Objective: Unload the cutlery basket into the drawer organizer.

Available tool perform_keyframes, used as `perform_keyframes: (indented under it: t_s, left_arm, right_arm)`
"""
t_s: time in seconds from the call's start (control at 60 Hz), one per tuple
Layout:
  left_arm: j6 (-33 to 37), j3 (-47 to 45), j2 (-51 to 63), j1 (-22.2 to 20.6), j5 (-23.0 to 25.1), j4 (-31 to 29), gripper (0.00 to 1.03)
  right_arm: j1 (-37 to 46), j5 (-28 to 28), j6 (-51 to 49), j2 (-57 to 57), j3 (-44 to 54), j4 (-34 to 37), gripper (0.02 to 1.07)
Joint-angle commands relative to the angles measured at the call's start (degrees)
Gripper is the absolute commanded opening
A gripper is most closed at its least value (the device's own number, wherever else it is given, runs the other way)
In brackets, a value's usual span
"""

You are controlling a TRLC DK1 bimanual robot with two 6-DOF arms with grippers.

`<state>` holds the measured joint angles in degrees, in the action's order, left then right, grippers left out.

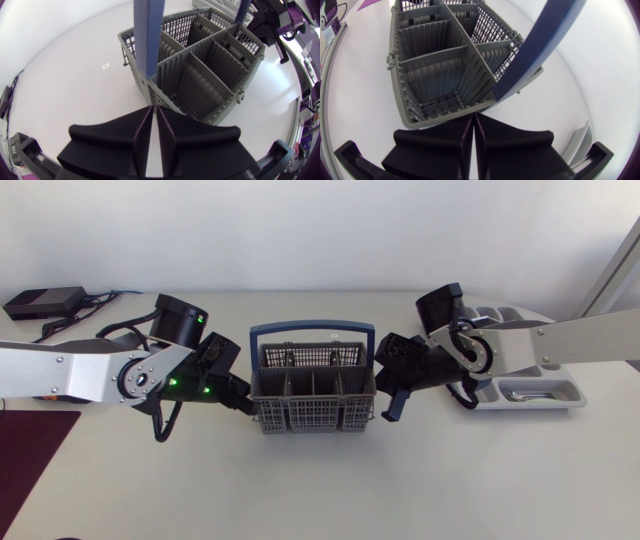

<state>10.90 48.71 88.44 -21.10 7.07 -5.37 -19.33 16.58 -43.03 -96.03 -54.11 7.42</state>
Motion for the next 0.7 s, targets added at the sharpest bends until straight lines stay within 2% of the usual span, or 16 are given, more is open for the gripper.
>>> perform_keyframes:
  t_s: [0.0, 0.2, 0.5, 0.583, 0.667, 0.683]
  left_arm:
    - [-0.3, 1.5, 1.2, 0.4, 1.5, 1.1, 0.12]
    - [0.8, 0.0, -0.2, 4.3, 1.6, 1.0, 0.12]
    - [0.9, -2.8, -5.9, 7.8, 2.5, 1.1, 0.14]
    - [0.6, -3.4, -7.4, 8.8, 2.5, 1.1, 0.30]
    - [0.5, -4.0, -8.8, 9.2, 2.5, 1.1, 0.50]
    - [0.4, -4.1, -9.2, 9.2, 2.5, 1.1, 0.57]
  right_arm:
    - [0.0, 0.4, 1.1, -0.2, -0.2, -1.5, 0.08]
    - [1.3, -1.9, 0.5, 0.2, 2.0, -1.6, 0.08]
    - [5.2, -5.2, 2.3, 3.1, 5.0, -4.4, 0.08]
    - [6.5, -5.5, 3.9, 4.7, 5.6, -4.9, 0.08]
    - [8.2, -5.6, 6.3, 6.7, 6.5, -5.9, 0.23]
    - [8.5, -5.7, 6.6, 7.3, 6.7, -6.1, 0.27]
